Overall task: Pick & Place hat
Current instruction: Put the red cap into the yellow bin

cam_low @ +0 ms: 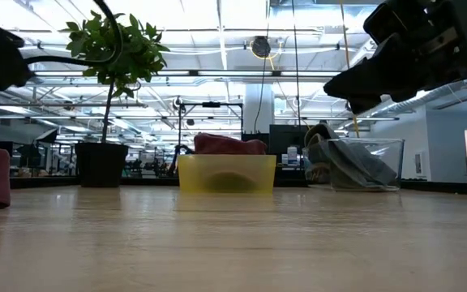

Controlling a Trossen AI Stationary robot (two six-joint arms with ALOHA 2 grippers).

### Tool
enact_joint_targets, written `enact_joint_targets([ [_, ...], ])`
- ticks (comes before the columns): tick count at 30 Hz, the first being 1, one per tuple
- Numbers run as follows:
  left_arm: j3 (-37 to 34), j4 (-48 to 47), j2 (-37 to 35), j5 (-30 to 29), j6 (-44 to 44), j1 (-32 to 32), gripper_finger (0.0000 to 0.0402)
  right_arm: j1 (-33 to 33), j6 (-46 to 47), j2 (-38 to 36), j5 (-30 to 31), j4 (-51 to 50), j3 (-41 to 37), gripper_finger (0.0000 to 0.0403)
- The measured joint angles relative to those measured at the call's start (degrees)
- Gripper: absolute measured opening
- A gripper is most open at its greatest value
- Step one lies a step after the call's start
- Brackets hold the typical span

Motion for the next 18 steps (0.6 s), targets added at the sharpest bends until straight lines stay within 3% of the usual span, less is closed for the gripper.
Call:
enact_joint_targets([
  [10,-0.25,4.27,0.82,-0.07,-0.77,-0.87,0.0270,1.40,3.11,0.00,0.14,0.18,0.00,0.0055],
  [18,-5.99,10.12,0.75,4.12,-4.81,-0.55,0.0170,3.02,3.41,0.02,0.16,0.17,0.00,0.0055],
])
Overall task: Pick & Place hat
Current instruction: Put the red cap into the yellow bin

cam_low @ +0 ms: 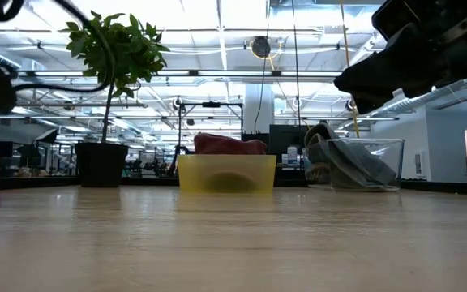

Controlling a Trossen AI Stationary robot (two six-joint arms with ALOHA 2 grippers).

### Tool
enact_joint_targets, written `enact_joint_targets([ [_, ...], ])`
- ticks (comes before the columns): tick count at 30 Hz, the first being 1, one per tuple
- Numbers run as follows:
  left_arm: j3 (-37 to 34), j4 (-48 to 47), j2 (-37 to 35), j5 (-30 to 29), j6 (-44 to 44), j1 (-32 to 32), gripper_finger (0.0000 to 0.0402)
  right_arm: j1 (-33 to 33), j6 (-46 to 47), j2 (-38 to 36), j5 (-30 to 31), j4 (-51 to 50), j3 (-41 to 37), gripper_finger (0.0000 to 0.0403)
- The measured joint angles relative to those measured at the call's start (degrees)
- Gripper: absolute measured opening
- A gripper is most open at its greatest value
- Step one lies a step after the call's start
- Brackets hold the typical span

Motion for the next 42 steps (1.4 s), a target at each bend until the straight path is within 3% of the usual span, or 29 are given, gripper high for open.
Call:
enact_joint_targets([
  [13,-1.09,-0.02,-1.03,5.43,3.39,4.77,0.0011,0.08,-0.16,0.00,0.06,-0.04,0.00,0.0055],
  [22,4.09,-5.13,-3.51,3.43,7.85,9.61,0.0014,0.08,-0.91,0.00,0.06,-0.28,0.00,0.0055],
  [27,13.27,-12.62,-3.51,-4.00,15.76,12.62,0.0010,0.08,-1.06,0.00,0.06,-0.46,0.02,0.0055],
  [32,25.65,-25.46,-3.51,-20.26,25.48,17.00,0.0014,0.08,-1.06,0.00,0.06,-0.50,0.02,0.0055],
  [35,32.16,-28.59,-3.53,-30.06,30.56,20.90,0.0006,0.08,-1.06,0.00,0.06,-0.50,0.02,0.0055],
  [42,40.99,-26.24,-0.97,-36.16,43.74,31.98,0.0013,0.08,-1.61,0.00,0.06,-0.50,0.04,0.0055],
])
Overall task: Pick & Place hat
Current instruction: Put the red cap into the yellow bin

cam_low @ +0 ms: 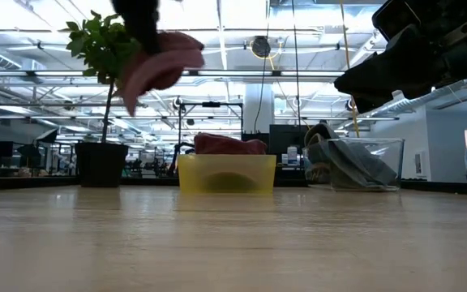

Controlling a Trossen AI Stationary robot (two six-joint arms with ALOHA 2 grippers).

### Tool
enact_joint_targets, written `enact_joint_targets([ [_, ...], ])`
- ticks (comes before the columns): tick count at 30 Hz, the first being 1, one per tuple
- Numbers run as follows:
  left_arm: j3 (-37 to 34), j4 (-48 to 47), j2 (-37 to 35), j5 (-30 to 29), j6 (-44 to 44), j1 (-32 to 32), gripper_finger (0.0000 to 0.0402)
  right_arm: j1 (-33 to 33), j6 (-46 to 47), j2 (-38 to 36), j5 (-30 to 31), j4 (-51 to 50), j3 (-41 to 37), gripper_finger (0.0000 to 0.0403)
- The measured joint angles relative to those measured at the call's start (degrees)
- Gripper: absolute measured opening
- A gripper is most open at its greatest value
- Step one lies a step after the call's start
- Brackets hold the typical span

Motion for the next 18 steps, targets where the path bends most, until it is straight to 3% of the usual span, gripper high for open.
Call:
enact_joint_targets([
  [7,6.90,1.05,10.33,1.01,12.69,9.75,0.0007,0.00,-0.33,0.02,-0.01,0.00,0.00,0.0055],
  [18,26.28,0.90,29.35,0.90,25.48,16.69,0.0007,0.00,-0.96,0.02,-0.19,-0.01,0.00,0.0055],
])
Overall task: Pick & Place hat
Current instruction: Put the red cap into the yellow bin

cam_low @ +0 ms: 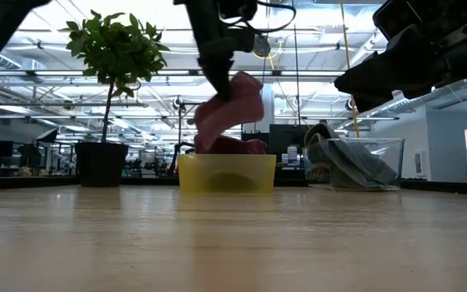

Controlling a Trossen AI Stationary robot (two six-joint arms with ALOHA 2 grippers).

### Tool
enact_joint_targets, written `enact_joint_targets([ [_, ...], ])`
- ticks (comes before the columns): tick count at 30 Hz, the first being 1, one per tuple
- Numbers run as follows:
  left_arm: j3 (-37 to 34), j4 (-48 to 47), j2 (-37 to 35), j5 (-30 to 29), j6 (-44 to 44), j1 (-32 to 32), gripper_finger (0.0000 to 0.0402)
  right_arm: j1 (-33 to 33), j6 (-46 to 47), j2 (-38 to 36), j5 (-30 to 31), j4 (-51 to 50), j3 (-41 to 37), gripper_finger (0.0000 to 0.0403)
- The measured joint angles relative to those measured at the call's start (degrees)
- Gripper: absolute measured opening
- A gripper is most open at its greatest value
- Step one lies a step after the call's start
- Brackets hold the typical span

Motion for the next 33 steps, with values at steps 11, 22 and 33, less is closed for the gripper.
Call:
enact_joint_targets([
  [11,8.49,-4.89,9.63,-0.56,3.88,3.54,0.0008,0.00,0.52,0.00,-0.26,-2.04,0.00,0.0055],
  [22,8.38,-5.83,10.65,0.04,1.25,3.31,0.0006,0.02,0.03,0.00,-0.26,-1.25,0.00,0.0055],
  [33,8.33,-3.28,13.45,-0.30,-0.08,2.94,0.0101,0.05,0.20,0.00,-0.28,-1.06,0.00,0.0055],
])
